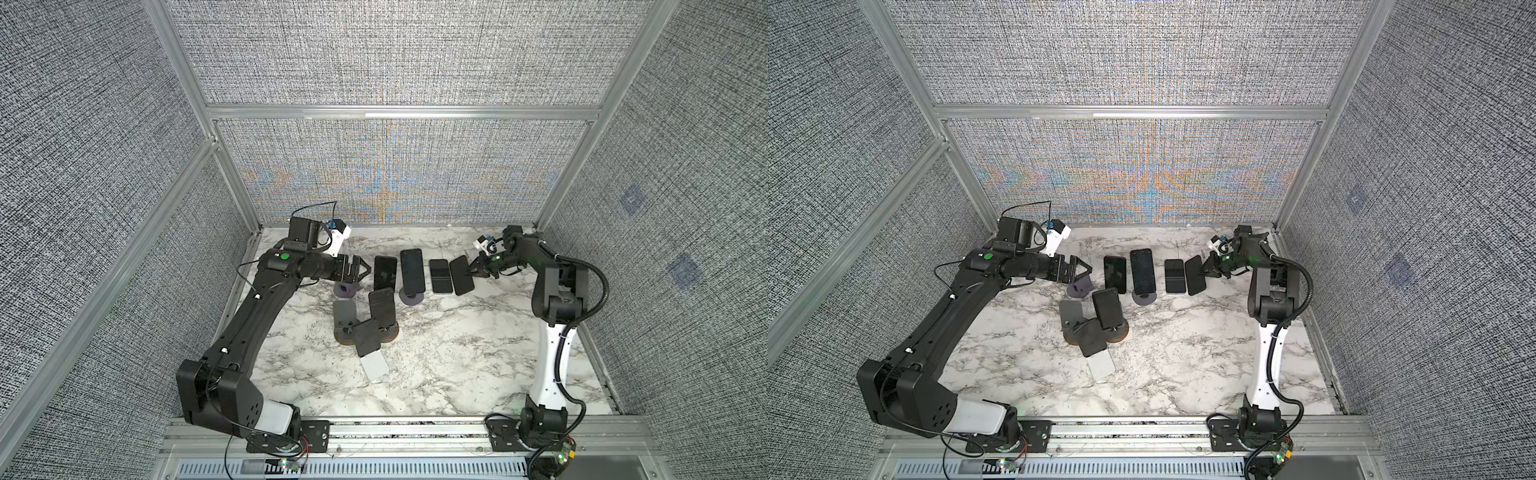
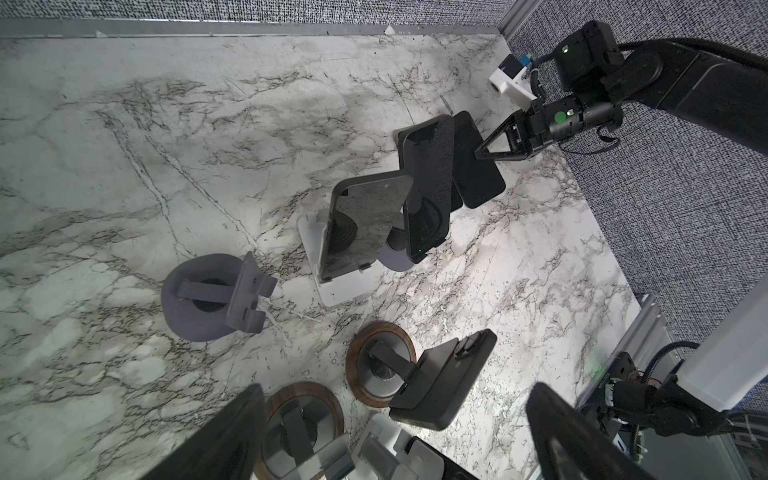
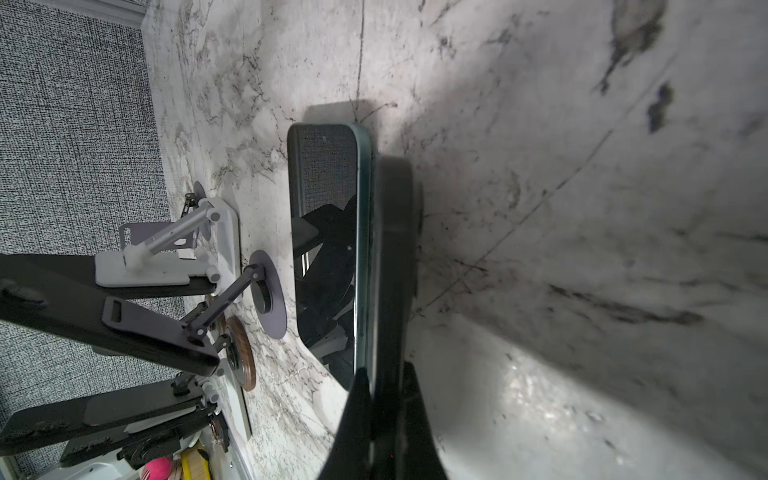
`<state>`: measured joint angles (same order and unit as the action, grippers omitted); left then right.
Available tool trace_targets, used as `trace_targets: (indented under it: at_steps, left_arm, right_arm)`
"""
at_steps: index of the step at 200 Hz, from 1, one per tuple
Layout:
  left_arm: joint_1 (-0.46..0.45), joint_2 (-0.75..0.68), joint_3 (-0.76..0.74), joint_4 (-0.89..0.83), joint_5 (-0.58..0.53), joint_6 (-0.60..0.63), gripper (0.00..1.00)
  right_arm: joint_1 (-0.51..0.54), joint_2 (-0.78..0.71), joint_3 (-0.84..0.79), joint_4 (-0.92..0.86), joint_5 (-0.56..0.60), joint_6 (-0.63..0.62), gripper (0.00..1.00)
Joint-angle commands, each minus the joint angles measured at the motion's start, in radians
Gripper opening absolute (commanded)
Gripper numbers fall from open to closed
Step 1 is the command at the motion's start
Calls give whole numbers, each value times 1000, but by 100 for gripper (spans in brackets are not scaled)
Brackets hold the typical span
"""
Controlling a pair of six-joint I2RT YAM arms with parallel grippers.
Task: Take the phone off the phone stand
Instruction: 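Lower the black phone with the right gripper beside the teal-edged phone, then lay the black phone flat and open the right gripper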
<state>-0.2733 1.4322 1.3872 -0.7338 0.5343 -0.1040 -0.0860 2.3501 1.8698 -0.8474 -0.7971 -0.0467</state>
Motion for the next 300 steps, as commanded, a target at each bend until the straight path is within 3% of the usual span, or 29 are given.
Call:
trace_targets:
  at_steps: [1, 159, 300]
  left_arm:
    - [0, -3, -2, 19, 15, 10, 99]
    - [3, 2, -4, 20, 27, 9, 99]
    - [5, 8, -1, 7, 21, 19, 99]
  right_arm:
    - [3, 8, -10, 30, 42, 0, 0]
    - [-4, 33, -13, 79, 75, 56, 0]
    - [-5, 23, -33, 93, 93, 63, 23]
